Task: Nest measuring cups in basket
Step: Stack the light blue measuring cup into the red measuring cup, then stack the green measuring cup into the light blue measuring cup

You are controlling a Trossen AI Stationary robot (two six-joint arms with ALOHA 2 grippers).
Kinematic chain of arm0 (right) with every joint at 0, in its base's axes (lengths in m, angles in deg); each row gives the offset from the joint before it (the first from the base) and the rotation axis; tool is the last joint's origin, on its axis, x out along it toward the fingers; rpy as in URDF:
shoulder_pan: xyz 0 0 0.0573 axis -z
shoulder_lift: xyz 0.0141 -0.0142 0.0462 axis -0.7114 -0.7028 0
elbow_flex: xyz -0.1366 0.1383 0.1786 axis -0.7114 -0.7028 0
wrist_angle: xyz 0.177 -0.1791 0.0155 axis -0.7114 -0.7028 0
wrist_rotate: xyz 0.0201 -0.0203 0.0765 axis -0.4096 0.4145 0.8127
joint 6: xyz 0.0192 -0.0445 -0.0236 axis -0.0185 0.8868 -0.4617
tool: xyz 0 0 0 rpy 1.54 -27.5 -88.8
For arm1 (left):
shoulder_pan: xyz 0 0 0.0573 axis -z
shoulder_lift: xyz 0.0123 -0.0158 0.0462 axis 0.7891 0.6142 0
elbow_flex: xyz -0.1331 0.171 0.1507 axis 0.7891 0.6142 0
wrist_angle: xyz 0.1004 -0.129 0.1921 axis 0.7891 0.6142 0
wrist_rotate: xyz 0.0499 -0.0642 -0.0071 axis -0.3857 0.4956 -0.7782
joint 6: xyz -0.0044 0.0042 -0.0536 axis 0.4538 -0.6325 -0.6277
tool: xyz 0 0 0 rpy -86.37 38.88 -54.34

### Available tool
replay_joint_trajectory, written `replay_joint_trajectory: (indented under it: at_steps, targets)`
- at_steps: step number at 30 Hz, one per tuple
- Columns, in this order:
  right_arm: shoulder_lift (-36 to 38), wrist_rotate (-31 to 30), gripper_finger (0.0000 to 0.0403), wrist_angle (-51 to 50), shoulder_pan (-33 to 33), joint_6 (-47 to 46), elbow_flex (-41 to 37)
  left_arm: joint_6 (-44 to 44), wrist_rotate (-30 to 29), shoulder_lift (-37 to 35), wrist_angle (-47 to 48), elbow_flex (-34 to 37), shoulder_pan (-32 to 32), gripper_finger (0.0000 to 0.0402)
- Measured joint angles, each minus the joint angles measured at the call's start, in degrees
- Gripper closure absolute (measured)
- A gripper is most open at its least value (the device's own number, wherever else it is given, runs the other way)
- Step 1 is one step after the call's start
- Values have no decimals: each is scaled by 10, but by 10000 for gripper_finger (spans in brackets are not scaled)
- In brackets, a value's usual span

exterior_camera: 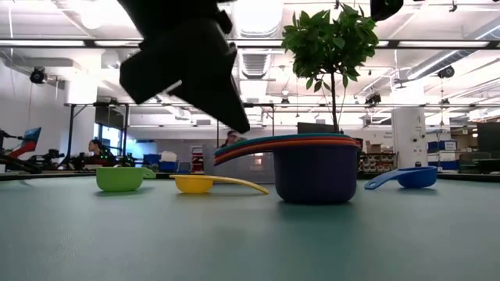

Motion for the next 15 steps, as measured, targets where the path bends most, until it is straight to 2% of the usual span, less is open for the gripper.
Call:
replay_joint_trajectory:
  at_steps: [8,15]
  targets:
    - [0,2,394,-10,0,-4,0,48,-10,-26,15,1,4,402]
    - [0,2,394,-14,0,-16,0,97,-30,-93,12,31,12,402]
